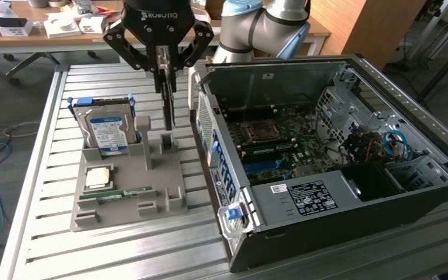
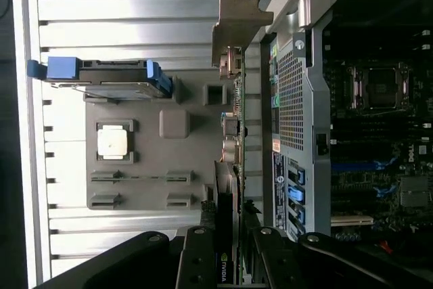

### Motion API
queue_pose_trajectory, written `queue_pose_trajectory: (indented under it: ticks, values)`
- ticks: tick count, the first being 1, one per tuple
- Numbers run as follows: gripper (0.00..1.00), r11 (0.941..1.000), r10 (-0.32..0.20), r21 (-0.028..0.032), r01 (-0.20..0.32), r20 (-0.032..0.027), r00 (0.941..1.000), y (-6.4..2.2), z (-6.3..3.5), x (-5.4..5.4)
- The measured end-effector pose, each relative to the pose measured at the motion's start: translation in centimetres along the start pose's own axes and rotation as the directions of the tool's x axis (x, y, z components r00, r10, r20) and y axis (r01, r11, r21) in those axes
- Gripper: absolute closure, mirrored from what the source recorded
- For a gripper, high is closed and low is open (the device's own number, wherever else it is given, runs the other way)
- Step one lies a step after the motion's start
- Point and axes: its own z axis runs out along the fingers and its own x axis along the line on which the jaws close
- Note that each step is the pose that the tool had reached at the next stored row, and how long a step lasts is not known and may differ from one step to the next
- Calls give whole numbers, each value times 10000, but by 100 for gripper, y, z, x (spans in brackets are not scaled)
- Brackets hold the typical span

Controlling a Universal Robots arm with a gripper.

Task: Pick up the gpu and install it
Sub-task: 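Pick up the gpu and move the gpu toward the slot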

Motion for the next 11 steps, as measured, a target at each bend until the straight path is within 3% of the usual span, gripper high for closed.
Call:
queue_pose_trajectory:
  ticks: [11]
  values:
    - [74,10000,-2,2,2,-2,10000,1,-3,-16]
